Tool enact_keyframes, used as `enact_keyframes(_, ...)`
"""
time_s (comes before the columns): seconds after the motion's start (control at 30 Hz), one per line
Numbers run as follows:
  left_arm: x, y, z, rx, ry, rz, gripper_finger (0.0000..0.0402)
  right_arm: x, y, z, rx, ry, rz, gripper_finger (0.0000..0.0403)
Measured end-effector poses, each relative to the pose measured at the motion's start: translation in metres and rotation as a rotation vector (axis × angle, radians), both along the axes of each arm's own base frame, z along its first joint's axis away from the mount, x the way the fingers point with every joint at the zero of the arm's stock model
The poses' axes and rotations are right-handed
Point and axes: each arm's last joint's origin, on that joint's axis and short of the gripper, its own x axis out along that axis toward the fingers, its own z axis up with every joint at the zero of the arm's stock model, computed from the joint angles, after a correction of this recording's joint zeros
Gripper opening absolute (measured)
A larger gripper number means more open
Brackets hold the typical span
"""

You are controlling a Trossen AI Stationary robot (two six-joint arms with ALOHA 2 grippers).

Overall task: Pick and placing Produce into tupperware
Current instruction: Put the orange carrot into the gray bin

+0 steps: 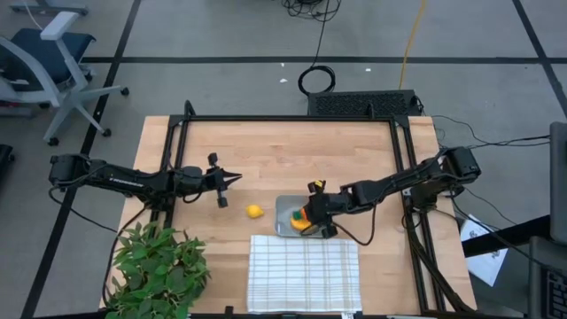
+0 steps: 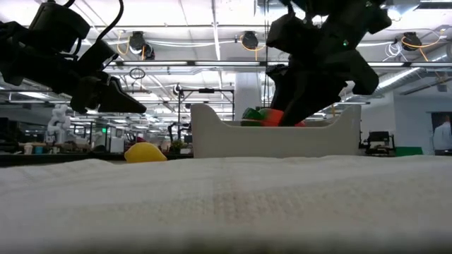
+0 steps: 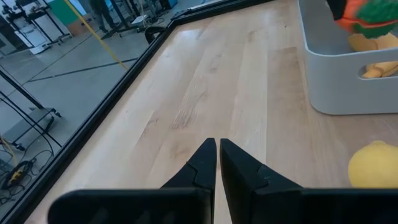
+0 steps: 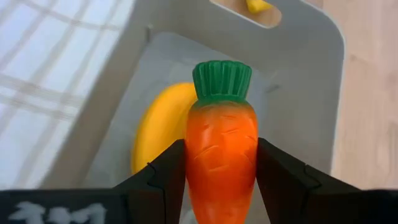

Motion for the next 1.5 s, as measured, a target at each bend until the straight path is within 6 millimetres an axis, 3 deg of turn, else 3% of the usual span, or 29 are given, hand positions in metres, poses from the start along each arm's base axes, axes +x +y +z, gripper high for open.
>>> enact_keyframes(0.4,0.000,0.000,0.000,-0.010,-0.004,0.003,0.0026,-0.003,0.010,0.001,-0.026,-0.003,-0.069,0.0152)
enact_keyframes(0.73,0.000,0.000,0.000,-0.013,-0.005,0.003,0.0026,0.006,0.012,0.024,0.002,0.043,-0.118,0.0152)
enact_keyframes(1.5,0.000,0.000,0.000,-0.010,-0.003,0.002,0.0026,0.018,0.016,-0.012,0.060,0.184,-0.248,0.0152)
